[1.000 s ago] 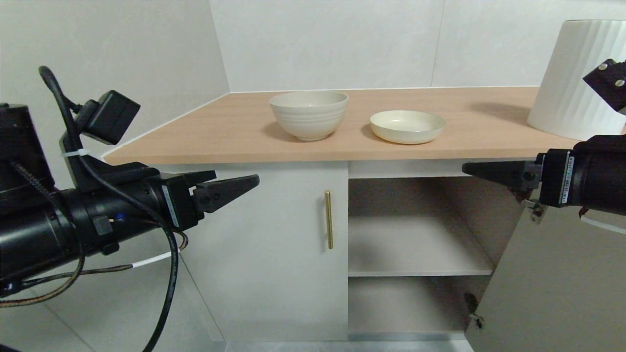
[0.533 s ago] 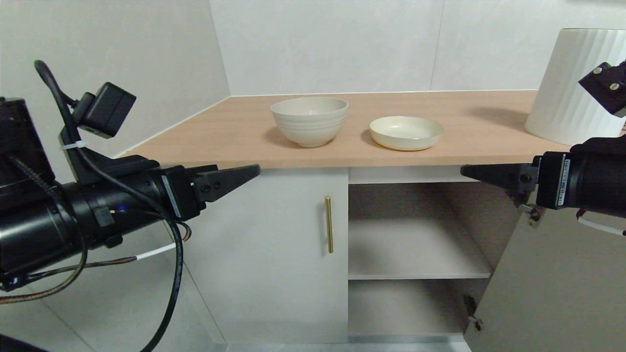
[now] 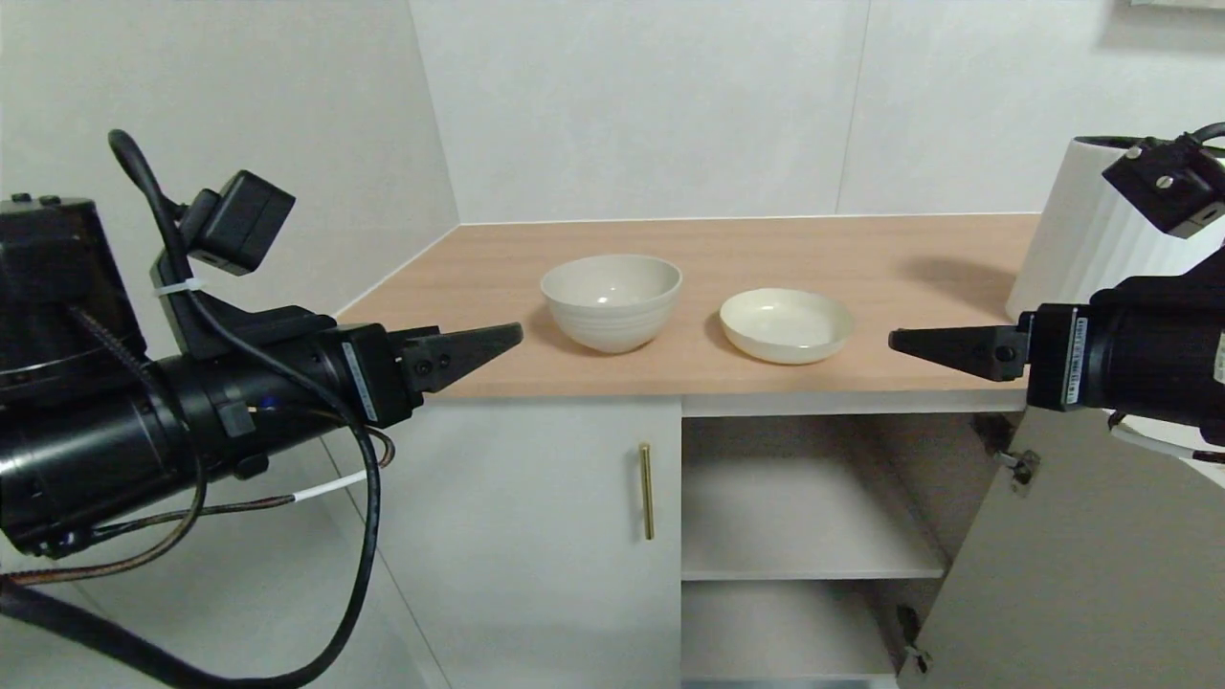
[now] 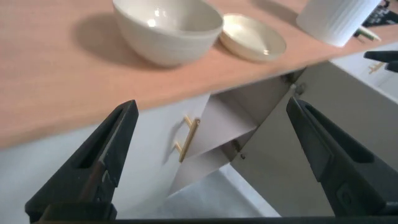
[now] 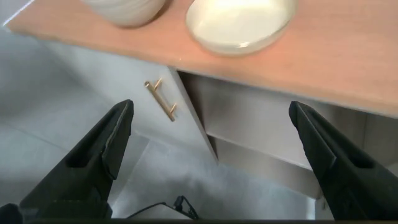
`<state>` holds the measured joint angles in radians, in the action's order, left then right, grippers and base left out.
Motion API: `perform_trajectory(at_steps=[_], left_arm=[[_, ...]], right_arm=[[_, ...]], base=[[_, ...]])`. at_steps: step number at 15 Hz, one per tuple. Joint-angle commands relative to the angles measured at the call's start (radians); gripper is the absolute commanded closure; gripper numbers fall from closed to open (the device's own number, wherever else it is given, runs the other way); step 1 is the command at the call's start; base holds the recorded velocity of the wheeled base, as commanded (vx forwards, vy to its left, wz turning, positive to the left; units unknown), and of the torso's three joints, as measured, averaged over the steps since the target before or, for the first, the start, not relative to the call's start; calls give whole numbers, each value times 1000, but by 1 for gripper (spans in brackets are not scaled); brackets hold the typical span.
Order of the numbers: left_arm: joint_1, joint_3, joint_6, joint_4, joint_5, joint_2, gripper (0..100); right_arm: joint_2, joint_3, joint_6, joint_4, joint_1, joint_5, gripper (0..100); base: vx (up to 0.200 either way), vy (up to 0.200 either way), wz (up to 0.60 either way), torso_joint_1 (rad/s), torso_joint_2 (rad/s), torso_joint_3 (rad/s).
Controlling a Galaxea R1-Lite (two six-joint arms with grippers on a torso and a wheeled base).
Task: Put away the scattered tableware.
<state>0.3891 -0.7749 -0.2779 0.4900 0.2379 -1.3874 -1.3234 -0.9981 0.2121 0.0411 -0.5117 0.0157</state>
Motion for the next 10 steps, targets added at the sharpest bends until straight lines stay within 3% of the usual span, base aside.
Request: perform_trajectory(at_steps=[1, 4, 7, 10], left_arm=[[0, -3, -1, 1, 0, -15, 0], [0, -24, -1, -5, -3, -38, 0], [-3, -107, -75, -51, -3, -68, 0], [-23, -276, -150, -255, -6, -156, 0]], right_arm=[[-10, -1, 1, 0, -1, 0, 0], [-26, -1, 0, 11, 9, 0, 0], [-62, -5, 0, 46, 18, 0, 0], [-108, -1, -17, 111, 42, -2, 0]], base=[[0, 0, 0, 168, -471, -295], [0, 0, 0, 180, -471, -299], [0, 0, 0, 196, -479, -290], [0, 0, 0, 190, -450, -268]])
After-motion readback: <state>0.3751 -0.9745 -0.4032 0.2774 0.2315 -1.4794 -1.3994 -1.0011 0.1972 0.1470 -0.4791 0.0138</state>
